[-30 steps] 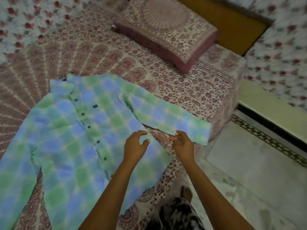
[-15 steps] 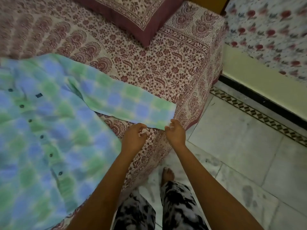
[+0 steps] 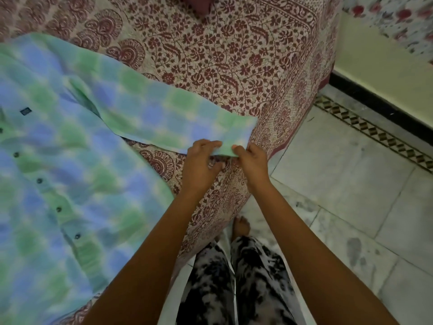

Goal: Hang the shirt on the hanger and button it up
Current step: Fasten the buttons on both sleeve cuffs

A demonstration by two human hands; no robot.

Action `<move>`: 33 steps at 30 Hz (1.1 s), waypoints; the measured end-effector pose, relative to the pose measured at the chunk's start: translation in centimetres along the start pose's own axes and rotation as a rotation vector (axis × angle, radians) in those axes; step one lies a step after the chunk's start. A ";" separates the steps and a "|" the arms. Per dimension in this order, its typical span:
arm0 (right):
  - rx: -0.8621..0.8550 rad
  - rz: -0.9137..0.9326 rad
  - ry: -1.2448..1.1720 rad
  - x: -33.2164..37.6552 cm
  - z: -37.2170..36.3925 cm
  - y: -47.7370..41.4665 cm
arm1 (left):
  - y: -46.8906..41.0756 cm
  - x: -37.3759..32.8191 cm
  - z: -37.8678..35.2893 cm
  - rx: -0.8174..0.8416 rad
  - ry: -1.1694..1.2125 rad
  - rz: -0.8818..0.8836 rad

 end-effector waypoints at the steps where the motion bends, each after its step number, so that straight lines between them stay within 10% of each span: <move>1: 0.032 0.020 -0.062 0.8 -0.4 0.5 | -0.3 -0.3 0.6 -0.044 0.037 -0.013; 9: 0.047 0.147 -0.076 4.0 -3.3 1.2 | -3.3 0.9 4.9 -0.064 0.416 0.290; 26: 0.175 0.115 -0.173 4.9 -8.5 1.6 | -4.5 4.7 7.4 -0.095 0.639 0.368; 33: 0.038 0.224 0.249 3.8 -10.6 0.7 | -4.9 7.2 8.8 -0.033 0.627 0.354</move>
Point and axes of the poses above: each hand's wrist, its own y-axis away from the middle knuckle, its own z-axis out of the back of the hand, x = y × z, the point moved 6 cm from there along -y, towards the middle knuckle, and after that the axes turned 9 degrees about -y, right-handed, at the moved point
